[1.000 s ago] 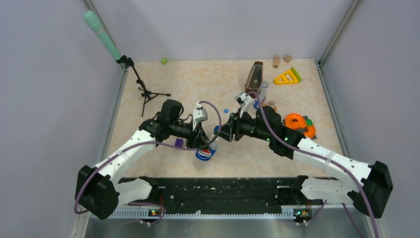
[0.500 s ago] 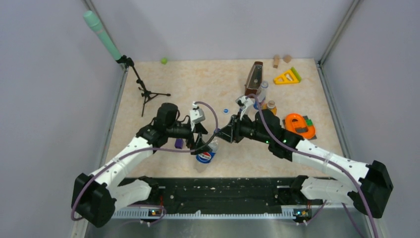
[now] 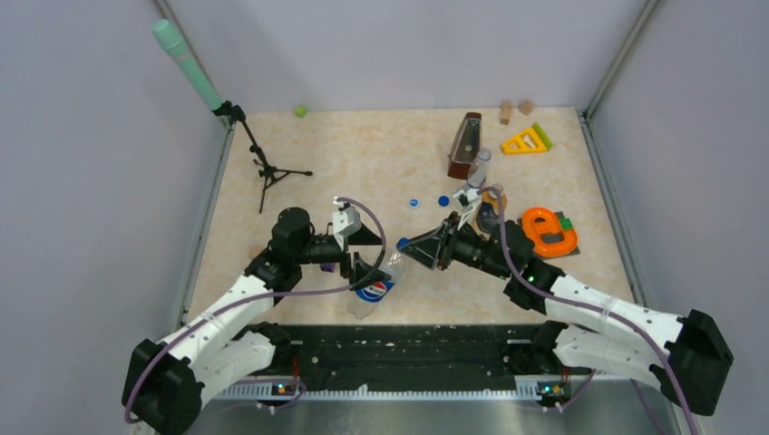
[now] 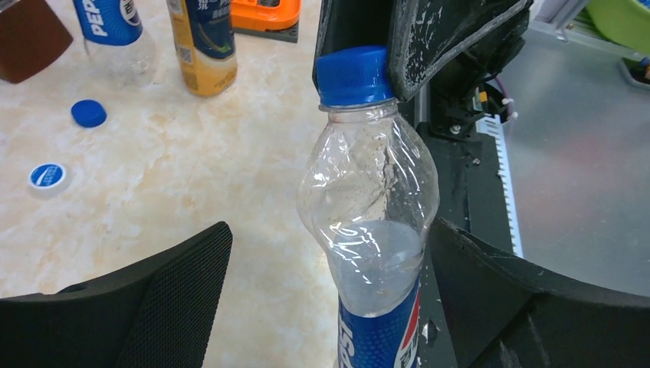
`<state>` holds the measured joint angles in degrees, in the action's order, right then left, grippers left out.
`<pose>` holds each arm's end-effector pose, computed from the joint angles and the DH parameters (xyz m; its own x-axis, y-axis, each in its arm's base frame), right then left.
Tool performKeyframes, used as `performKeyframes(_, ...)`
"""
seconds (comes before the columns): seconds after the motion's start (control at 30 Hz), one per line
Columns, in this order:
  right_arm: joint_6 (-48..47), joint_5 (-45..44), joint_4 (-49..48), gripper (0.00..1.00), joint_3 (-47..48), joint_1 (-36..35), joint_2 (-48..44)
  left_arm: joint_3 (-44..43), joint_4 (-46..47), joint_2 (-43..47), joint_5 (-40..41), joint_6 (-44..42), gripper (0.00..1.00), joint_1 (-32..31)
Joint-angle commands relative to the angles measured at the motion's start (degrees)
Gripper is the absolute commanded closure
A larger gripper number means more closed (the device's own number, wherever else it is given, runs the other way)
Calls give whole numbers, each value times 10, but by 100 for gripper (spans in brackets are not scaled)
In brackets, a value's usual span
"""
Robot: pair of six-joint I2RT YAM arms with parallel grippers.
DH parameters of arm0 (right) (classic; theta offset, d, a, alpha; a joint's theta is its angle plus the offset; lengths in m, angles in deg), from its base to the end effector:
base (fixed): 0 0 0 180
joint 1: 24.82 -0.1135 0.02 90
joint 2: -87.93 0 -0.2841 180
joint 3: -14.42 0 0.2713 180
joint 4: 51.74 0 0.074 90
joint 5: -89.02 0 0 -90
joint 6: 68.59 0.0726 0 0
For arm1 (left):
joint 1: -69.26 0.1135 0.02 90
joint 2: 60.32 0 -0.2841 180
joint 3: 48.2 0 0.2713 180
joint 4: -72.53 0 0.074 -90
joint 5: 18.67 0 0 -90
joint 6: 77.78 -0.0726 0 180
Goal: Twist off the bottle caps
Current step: Unscrew the bottle cap from the plastic bottle.
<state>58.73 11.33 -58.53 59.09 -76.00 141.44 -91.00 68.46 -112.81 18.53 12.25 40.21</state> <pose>0.1534 0.2154 0.2950 -0.5603 0.2485 -0.7901 -0.6980 0.3719 0.6119 0.1721 -0.1617 0.2652 -0.2084 0.1154 -0.9712 0.9698 0.1529 -0.1900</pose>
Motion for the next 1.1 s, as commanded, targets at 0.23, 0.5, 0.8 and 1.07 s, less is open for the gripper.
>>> performKeyframes(0.23, 7, -5, -127, 100, -33, -8, -47, -28, -22, -30, -77, -12, 2, -1)
performKeyframes(0.5, 1, -16, -130, 100, -37, -8, -51, -38, -43, -38, -57, -15, 1, -2)
performKeyframes(0.8, 5, -9, -132, 100, -41, -8, -37, -39, 2, -26, -52, 24, 19, -1)
performKeyframes(1.07, 16, -13, -148, 100, -50, -7, -31, -29, 22, -21, -45, 41, 27, -2)
